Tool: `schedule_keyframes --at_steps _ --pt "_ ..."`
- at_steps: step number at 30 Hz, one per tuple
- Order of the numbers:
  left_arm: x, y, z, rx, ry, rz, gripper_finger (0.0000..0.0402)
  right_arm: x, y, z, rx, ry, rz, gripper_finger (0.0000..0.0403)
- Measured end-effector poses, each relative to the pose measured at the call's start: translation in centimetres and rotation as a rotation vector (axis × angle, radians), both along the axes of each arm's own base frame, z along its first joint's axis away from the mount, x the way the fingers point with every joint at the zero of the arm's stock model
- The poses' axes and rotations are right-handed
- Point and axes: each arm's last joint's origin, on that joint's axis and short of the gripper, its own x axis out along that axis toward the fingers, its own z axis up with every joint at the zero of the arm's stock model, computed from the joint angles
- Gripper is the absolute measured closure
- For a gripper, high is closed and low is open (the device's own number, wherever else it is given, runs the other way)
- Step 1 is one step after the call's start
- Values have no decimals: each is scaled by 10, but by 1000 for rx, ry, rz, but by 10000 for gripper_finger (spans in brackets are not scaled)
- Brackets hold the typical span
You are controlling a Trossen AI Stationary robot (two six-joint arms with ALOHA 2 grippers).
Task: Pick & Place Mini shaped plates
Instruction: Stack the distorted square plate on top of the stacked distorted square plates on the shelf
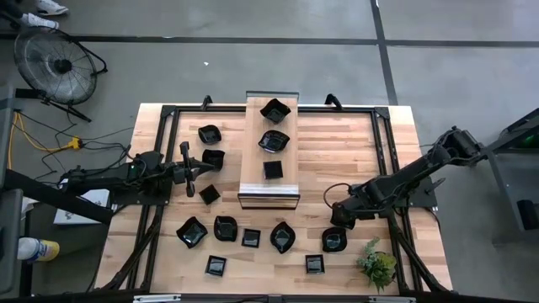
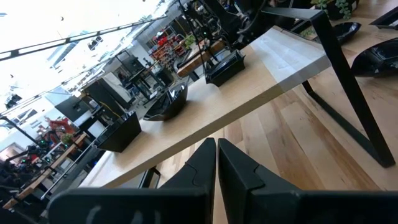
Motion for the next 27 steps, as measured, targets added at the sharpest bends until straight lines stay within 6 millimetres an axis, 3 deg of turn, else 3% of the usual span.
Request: schedule_keyframes --at_steps 13,27 --pt "0 0 0 0 0 0 389 -2 -2 -7 -17 -21 0 274" --pt "0 0 0 0 0 0 389 0 -2 -6 -17 -43 18 382"
